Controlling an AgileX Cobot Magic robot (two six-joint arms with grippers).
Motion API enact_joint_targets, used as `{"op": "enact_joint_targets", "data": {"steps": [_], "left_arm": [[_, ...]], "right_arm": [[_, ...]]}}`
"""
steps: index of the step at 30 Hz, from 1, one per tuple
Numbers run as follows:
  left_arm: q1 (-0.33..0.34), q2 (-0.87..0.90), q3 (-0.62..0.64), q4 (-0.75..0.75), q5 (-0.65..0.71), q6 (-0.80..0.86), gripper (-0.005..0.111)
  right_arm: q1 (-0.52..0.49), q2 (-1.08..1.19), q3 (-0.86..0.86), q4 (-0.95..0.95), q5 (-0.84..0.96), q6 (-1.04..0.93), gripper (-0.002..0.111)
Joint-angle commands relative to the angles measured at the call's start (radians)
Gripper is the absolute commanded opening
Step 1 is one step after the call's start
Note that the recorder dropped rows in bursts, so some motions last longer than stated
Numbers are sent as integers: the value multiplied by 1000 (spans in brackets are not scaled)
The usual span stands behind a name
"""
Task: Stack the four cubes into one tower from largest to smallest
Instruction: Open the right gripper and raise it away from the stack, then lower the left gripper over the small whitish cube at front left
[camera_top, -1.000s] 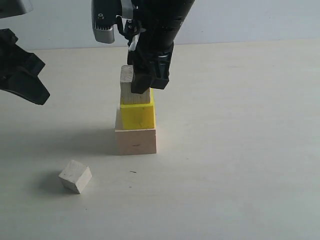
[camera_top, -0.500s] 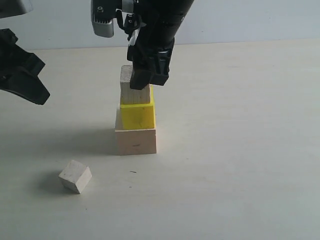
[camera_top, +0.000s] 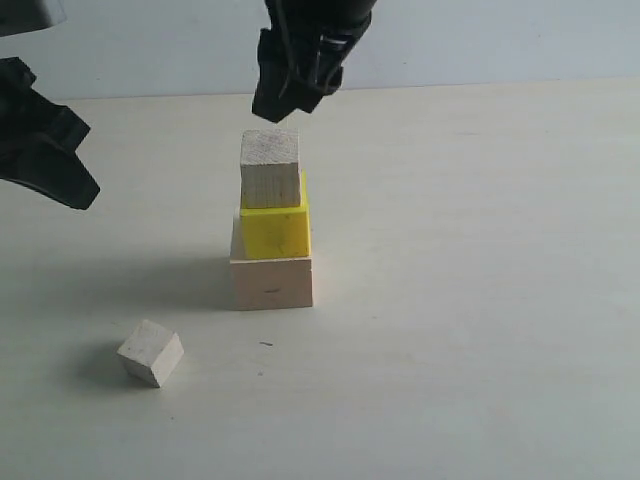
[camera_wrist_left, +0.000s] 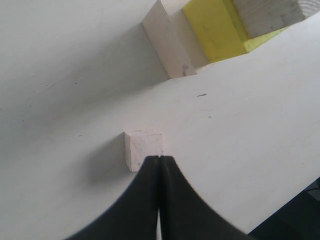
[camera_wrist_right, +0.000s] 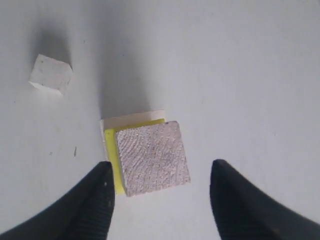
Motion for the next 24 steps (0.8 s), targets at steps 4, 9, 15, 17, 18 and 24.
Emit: {"op": "enact_joint_targets", "data": {"steps": [4,9,15,17,18,24], "left_arm": [[1,-1,1,-18,-18,0,0],[1,-1,1,-18,-18,0,0],[1,1,15,-18,-38,0,3],[1,1,45,-21,-69,0,10],[1,1,65,-23,-85,0,15],[1,1,175,-42,-182,0,40]], "right_arm": [[-1,-94,0,-58,20,195,6],[-18,-173,0,-49,-43,374,0],[-25,-274,47,-129,-112,600,0],[-25,-326,121,-162,-177,661,0],[-25,-357,169,-178,-213,683,0],[-25,-552,467,-208,-430,772,0]]}}
